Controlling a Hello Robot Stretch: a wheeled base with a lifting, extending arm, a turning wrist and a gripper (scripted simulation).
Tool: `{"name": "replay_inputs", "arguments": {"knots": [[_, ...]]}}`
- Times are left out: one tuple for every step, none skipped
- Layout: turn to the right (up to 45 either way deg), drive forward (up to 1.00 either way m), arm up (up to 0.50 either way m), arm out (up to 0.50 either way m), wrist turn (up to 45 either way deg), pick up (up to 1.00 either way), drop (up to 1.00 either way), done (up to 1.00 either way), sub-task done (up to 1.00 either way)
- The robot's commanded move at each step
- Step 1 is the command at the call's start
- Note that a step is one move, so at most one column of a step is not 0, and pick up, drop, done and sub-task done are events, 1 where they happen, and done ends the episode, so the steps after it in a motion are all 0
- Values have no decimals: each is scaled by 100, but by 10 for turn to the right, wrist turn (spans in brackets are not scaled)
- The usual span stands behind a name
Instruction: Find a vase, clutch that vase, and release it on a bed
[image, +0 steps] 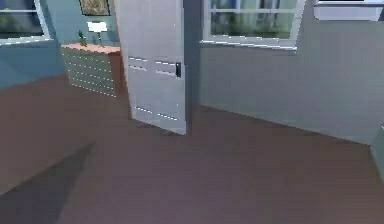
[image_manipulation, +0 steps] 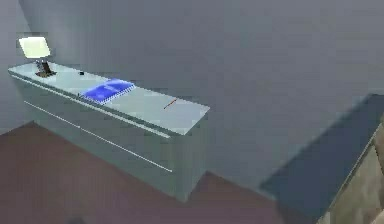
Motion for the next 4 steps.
{"name": "replay_inputs", "arguments": {"knots": [[-240, 0, 0, 0, 0, 0, 0, 0, 0], [0, 100, 0, 0, 0, 0, 0, 0, 0], [-180, 0, 0, 0, 0, 0, 0, 0, 0], [0, 15, 0, 0, 0, 0, 0, 0, 0]]}}
